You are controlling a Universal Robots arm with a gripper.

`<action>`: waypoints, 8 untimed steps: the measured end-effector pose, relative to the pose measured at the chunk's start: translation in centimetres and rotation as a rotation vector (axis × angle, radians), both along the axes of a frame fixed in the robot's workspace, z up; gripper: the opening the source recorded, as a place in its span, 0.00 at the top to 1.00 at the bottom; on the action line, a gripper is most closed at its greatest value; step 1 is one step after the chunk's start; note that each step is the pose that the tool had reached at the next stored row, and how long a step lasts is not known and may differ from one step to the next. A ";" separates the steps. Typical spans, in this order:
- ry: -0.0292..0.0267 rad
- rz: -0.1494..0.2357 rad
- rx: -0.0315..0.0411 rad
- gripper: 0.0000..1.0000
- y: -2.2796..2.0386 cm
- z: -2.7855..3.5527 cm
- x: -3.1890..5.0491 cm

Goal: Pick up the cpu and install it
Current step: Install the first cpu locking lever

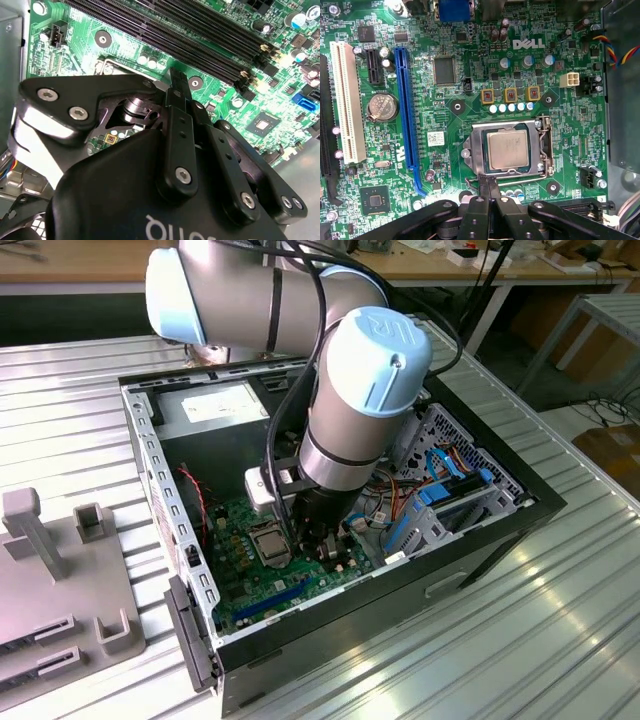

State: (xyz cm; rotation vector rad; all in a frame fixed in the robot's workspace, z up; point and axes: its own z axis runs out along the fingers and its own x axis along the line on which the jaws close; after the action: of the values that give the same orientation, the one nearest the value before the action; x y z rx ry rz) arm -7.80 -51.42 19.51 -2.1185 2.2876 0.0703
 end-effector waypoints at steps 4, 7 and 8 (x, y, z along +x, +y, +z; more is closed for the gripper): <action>-0.0001 0.001 0.0003 0.89 0.00 -0.02 0.19; 0.0002 0.001 -0.0002 0.89 0.00 0.00 0.26; 0.0003 0.001 0.0002 0.89 0.00 0.04 0.27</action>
State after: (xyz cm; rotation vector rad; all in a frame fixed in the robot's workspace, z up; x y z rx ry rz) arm -7.53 -51.42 19.55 -2.1201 2.2862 0.0708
